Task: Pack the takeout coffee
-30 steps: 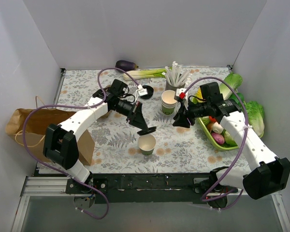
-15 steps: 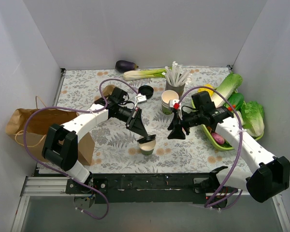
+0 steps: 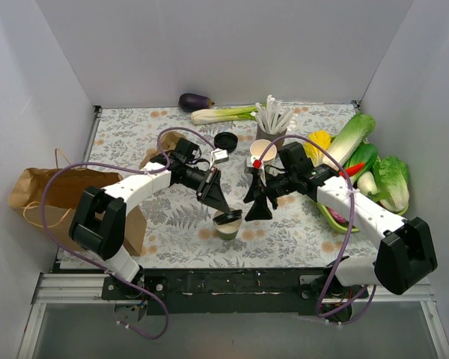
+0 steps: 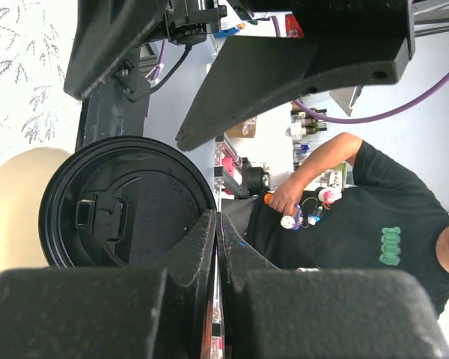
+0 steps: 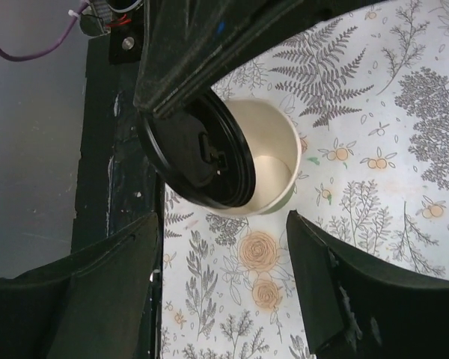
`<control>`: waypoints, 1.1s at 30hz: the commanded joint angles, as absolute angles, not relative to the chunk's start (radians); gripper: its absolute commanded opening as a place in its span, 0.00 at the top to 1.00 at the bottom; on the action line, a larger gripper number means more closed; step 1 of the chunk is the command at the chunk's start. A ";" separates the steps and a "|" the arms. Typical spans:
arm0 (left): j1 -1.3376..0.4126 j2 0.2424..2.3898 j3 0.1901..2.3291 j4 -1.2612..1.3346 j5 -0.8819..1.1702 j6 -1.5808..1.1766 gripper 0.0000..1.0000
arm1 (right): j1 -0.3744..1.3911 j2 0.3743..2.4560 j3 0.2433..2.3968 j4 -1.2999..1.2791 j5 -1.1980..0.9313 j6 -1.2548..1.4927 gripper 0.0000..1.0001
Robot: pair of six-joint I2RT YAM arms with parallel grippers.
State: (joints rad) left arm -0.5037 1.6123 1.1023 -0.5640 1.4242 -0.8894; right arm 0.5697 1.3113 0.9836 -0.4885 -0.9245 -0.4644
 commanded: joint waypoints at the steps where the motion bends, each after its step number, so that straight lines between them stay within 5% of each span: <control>1: -0.506 1.628 1.129 -0.542 1.468 -0.905 1.00 | 0.595 1.341 0.991 -0.394 -0.976 -0.413 0.24; 28: -0.491 1.667 1.158 -0.546 1.402 -0.899 1.00 | 0.623 1.385 0.939 -0.353 -0.969 -0.318 0.45; 33: -0.486 1.660 1.163 -0.546 1.385 -0.899 0.83 | 0.623 1.387 0.931 -0.344 -0.965 -0.298 0.47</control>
